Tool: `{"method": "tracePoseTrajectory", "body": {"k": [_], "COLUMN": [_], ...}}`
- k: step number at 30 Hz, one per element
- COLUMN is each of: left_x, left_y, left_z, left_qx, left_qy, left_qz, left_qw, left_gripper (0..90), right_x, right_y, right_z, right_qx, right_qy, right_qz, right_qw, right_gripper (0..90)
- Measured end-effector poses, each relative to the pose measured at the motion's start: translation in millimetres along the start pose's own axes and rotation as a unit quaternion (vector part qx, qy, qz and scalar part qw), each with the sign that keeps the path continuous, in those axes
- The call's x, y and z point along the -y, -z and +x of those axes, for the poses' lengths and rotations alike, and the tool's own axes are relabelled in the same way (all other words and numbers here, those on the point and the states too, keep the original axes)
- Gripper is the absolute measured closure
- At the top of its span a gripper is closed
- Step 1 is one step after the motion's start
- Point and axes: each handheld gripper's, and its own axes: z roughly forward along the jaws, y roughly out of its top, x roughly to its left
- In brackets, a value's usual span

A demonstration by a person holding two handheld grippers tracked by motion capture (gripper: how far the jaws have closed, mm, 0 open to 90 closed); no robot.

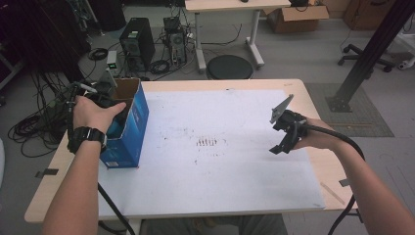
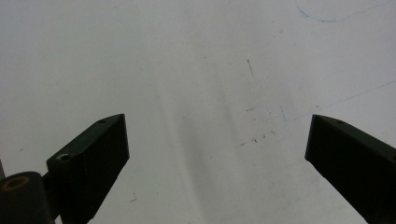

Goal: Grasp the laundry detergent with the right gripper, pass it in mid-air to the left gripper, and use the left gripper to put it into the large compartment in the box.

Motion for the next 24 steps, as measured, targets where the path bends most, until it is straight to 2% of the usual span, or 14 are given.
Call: {"method": "tracePoseTrajectory", "body": {"k": [7, 10, 13, 16, 20, 24], "left_x": [0.1, 0.2, -0.5, -1.1, -1.0, 0.4], "left_y": [-0.1, 2.1, 5.1, 10.5, 21.6, 34.8], "left_z": [-1.4, -1.2, -2.7, -4.3, -5.8, -6.7], "left_qx": [0.003, 0.003, 0.005, 0.006, -0.007, -0.002], "left_qy": [-0.003, 0.003, -0.001, -0.002, -0.011, -0.018], "left_qz": [0.005, -0.002, -0.003, -0.004, -0.01, -0.015], "left_qw": [1.0, 1.0, 1.0, 1.0, 0.9999, 0.9997], "left_gripper": [36.6, 31.6, 31.5, 30.0, 29.4, 27.5], "right_x": [2.0, 3.5, 4.5, 4.4, 4.1, 3.1], "right_y": [1.5, 0.7, 0.8, 1.4, 4.1, 7.2], "right_z": [0.9, 1.2, 1.6, 2.0, 2.9, 4.6], "right_qx": [0.0, 0.0, 0.0, -0.001, -0.001, 0.0], "right_qy": [-0.002, -0.002, -0.003, -0.003, -0.002, -0.001], "right_qz": [-0.001, 0.002, 0.001, 0.002, -0.001, 0.0], "right_qw": [1.0, 1.0, 1.0, 1.0, 1.0, 1.0], "right_gripper": [6.2, 6.2, 6.2, 6.2, 6.2, 6.2]}}
